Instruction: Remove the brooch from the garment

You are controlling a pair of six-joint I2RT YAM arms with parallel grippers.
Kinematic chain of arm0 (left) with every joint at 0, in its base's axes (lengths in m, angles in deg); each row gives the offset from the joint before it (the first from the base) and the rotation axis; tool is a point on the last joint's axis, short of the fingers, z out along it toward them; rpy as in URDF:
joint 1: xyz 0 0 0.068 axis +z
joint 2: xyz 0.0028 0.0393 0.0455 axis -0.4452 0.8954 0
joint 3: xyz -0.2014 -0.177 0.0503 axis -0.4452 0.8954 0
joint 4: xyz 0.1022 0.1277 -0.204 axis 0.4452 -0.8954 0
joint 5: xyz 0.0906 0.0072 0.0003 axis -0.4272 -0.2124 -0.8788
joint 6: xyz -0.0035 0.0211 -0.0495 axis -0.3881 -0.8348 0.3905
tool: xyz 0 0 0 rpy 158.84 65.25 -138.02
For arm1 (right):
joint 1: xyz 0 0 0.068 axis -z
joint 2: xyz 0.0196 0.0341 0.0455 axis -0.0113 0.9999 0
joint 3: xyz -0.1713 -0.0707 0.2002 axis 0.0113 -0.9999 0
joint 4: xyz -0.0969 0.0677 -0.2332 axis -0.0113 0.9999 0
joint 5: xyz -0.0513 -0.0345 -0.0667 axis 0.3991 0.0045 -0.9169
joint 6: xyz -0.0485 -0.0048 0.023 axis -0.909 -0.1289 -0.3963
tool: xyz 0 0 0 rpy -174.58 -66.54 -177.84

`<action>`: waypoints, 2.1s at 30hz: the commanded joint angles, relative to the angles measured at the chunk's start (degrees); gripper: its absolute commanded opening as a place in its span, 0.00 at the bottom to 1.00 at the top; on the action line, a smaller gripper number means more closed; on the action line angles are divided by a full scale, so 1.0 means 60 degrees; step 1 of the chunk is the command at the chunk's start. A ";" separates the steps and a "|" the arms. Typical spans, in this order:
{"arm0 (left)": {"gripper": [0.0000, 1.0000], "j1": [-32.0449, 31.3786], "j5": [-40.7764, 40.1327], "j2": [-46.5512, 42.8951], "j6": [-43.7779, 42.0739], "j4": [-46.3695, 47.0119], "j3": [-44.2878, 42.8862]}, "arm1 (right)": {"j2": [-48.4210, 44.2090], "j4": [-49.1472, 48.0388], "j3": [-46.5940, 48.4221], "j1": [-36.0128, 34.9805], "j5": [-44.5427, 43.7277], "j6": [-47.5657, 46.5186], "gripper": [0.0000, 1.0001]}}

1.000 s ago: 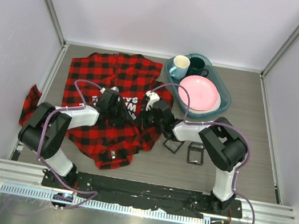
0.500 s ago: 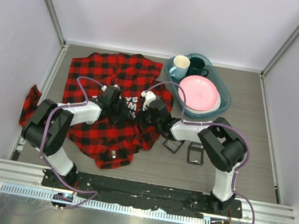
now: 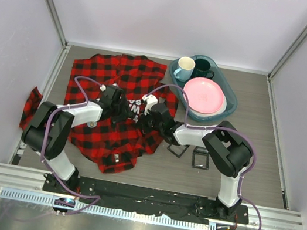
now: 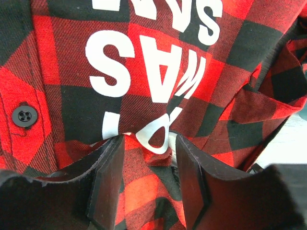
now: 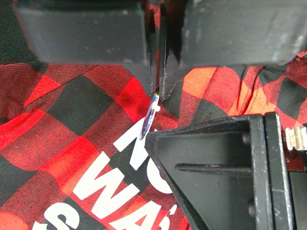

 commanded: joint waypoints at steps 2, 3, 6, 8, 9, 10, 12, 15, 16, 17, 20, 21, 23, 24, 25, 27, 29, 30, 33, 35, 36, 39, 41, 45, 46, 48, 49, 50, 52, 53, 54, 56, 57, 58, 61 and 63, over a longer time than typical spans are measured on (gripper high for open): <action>0.52 0.0017 -0.0257 -0.0682 -0.0296 0.0416 -0.0190 | -0.0108 -0.0233 -0.0020 -0.0133 0.0513 0.0463 0.01; 0.51 0.0016 -0.0286 -0.0830 -0.0558 0.0328 -0.0030 | -0.0153 -0.0248 -0.0063 -0.0089 0.0484 0.0537 0.01; 0.52 0.0017 0.0063 -0.1475 -0.1216 0.0327 0.0438 | -0.0255 -0.0322 -0.0064 0.0145 0.0805 0.0684 0.01; 0.52 0.0016 0.0649 -0.1724 -0.1642 0.0327 0.0615 | -0.0095 0.0218 0.0359 0.0292 0.1404 0.0568 0.01; 0.51 0.0002 0.0897 -0.1928 -0.1818 0.0327 0.0747 | 0.0152 0.0453 0.0549 0.0336 0.1595 0.0393 0.01; 0.51 0.0002 0.1161 -0.2003 -0.2125 0.0313 0.0791 | 0.0242 0.0876 0.0856 0.0365 0.1742 0.0348 0.01; 0.50 -0.0027 0.1397 -0.2120 -0.2477 0.0181 0.0777 | 0.0272 0.0982 0.0932 0.0468 0.2079 0.0260 0.01; 0.43 -0.0042 0.1500 -0.2048 -0.3137 -0.0389 0.0384 | 0.0213 0.1289 0.1064 0.0628 0.2357 0.0201 0.01; 0.43 -0.0057 0.1544 -0.2033 -0.3284 -0.0579 0.0295 | 0.0242 0.1479 0.1180 0.0687 0.2431 0.0172 0.01; 0.43 -0.0042 0.1530 -0.2033 -0.3604 -0.0653 0.0236 | 0.0228 0.1510 0.1196 0.0746 0.2475 0.0172 0.01; 0.50 -0.0086 0.1193 -0.2004 -0.4073 -0.1006 -0.0087 | 0.0184 0.1671 0.1269 0.0893 0.2651 0.0113 0.01; 0.55 -0.0115 0.1178 -0.2018 -0.4265 -0.0832 0.0014 | 0.0198 0.1671 0.1284 0.0951 0.2884 0.0127 0.01; 0.58 -0.0159 0.1251 -0.1974 -0.4586 -0.0596 -0.0043 | 0.0359 0.1788 0.1444 0.0995 0.3119 0.0127 0.01; 0.58 -0.0275 0.1237 -0.2003 -0.4792 -0.0335 -0.0029 | 0.0418 0.1846 0.1561 0.0996 0.3323 0.0113 0.01; 0.57 -0.0422 0.0918 -0.2105 -0.5055 -0.0100 0.0029 | 0.0462 0.1934 0.1606 0.1025 0.3369 0.0142 0.01; 0.47 -0.0759 0.0651 -0.2208 -0.5887 0.0733 0.0512 | 0.0535 0.1949 0.1635 0.1040 0.3471 0.0171 0.01; 0.44 -0.0775 0.0753 -0.2369 -0.6155 0.1510 0.0921 | 0.0521 0.1964 0.1650 0.1054 0.3486 0.0172 0.01; 0.42 -0.0775 0.0913 -0.2399 -0.6519 0.1934 0.1011 | 0.0521 0.1964 0.1650 0.1040 0.3515 0.0157 0.01; 0.34 -0.0774 0.0872 -0.2283 -0.7076 0.2172 0.1128 | 0.0550 0.2008 0.1679 0.1098 0.3691 0.0172 0.01; 0.32 -0.0716 0.0797 -0.2093 -0.7268 0.2246 0.1100 | 0.0550 0.2022 0.1679 0.1142 0.3823 0.0142 0.01; 0.33 -0.0673 0.1116 -0.1946 -0.7298 0.2232 0.1070 | 0.0550 0.2066 0.1679 0.1157 0.3852 0.0084 0.01; 0.43 -0.0629 0.1164 -0.1683 -0.7153 0.2452 0.1217 | 0.0521 0.2110 0.1636 0.1244 0.3897 -0.0018 0.01; 0.55 -0.0511 0.1807 -0.1463 -0.7035 0.2276 0.1013 | 0.0521 0.2125 0.1635 0.1317 0.4042 -0.0048 0.01; 0.57 -0.0292 0.2364 -0.1023 -0.6129 0.2317 0.0879 | 0.0550 0.2184 0.1708 0.1434 0.4452 -0.0151 0.01; 0.55 -0.0277 0.2336 -0.1022 -0.5996 0.2537 0.0996 | 0.0652 0.2213 0.1752 0.1479 0.4555 -0.0194 0.01; 0.52 -0.0291 0.2321 -0.1022 -0.5834 0.3107 0.1347 | 0.0740 0.2533 0.1956 0.1552 0.4745 -0.0355 0.01; 0.50 -0.0291 0.2321 -0.0993 -0.5790 0.3226 0.1435 | 0.0799 0.2622 0.2001 0.1581 0.4790 -0.0486 0.01; 0.48 -0.0291 0.2350 -0.1007 -0.5804 0.3286 0.1436 | 0.0828 0.2681 0.2031 0.1610 0.4892 -0.0531 0.01; 0.46 -0.0291 0.2307 -0.1124 -0.5673 0.3650 0.1654 | 0.0916 0.2988 0.2177 0.1742 0.5214 -0.0663 0.01; 0.44 -0.0277 0.2263 -0.1154 -0.5658 0.3986 0.1743 | 0.0989 0.3105 0.2235 0.1801 0.5302 -0.0794 0.01; 0.43 -0.0291 0.2320 -0.1125 -0.5658 0.4120 0.1831 | 0.1004 0.3281 0.2337 0.1845 0.5375 -0.0839 0.01; 0.42 -0.0291 0.2437 -0.0921 -0.5643 0.4136 0.1788 | 0.1121 0.3501 0.2513 0.1933 0.5668 -0.0985 0.01; 0.42 -0.0291 0.2482 -0.0847 -0.5643 0.4150 0.1773 | 0.1165 0.3531 0.2558 0.1933 0.5684 -0.0986 0.01; 0.48 -0.0291 0.2438 -0.0803 -0.5629 0.4165 0.1802 | 0.1180 0.3531 0.2587 0.1948 0.5698 -0.0986 0.01; 0.59 -0.0291 0.2177 -0.0729 -0.5541 0.4443 0.1978 | 0.1326 0.3517 0.2719 0.1992 0.5859 -0.0957 0.01; 0.59 -0.0291 0.2072 -0.0671 -0.5526 0.4473 0.1978 | 0.1414 0.3792 0.2821 0.2006 0.5903 -0.0971 0.01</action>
